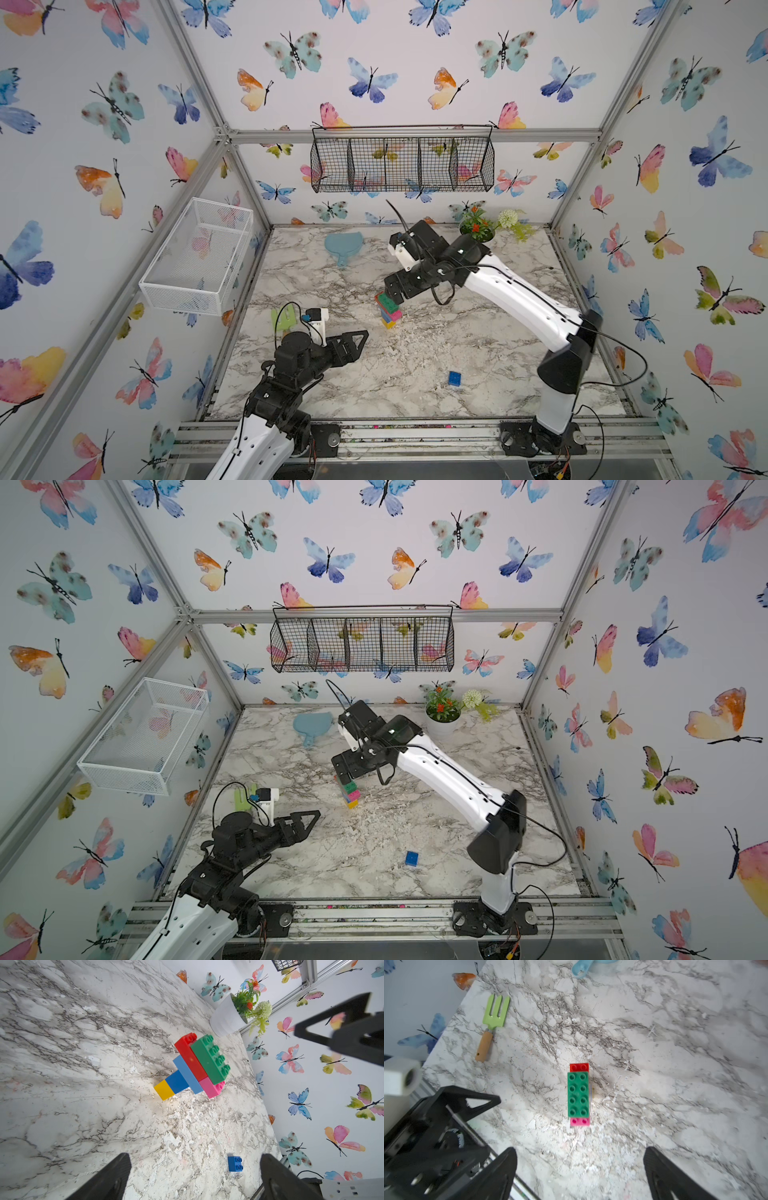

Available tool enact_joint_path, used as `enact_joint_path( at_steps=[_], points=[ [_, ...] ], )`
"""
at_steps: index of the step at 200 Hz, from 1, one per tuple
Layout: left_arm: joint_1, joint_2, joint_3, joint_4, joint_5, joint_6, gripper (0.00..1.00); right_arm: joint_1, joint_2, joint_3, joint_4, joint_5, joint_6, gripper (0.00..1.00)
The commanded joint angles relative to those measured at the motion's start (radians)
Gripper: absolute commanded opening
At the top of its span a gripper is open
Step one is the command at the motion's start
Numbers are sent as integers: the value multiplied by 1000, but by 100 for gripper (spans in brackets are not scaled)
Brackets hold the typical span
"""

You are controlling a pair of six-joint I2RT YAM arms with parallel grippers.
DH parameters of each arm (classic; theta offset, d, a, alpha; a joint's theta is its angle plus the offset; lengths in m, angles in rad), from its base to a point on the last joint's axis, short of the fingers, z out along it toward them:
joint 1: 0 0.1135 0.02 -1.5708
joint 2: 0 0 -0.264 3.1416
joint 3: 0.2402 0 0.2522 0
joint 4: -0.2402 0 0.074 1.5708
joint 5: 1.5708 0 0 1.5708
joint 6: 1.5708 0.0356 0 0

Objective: Assemble a spoon with lego
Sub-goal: Assemble the lego brick with the lego brick, then pick up the lego brick from the center of the board.

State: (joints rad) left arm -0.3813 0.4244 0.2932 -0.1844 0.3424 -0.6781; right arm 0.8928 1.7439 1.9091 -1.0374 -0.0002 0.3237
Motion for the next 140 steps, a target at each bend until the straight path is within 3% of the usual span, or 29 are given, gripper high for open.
enact_joint_path(
  at_steps=[1, 33, 61, 89, 140],
  points=[
    [2, -1, 40, 40, 43, 36, 99, -55, -133, -203, -30, 67, 101, 97],
    [-1, 34, 45, 62, 93, 77, 99, -96, -333, -651, 58, -8, 228, 94],
    [-5, 14, 35, 69, 101, 83, 99, -97, -388, -929, 168, -115, 319, 88],
    [-7, 1, 32, 51, 43, 71, 98, -95, -416, -1091, 333, -185, 399, 85],
    [-7, 22, 87, 19, 21, 83, 98, -86, -399, -1215, 466, -216, 488, 74]
  ],
)
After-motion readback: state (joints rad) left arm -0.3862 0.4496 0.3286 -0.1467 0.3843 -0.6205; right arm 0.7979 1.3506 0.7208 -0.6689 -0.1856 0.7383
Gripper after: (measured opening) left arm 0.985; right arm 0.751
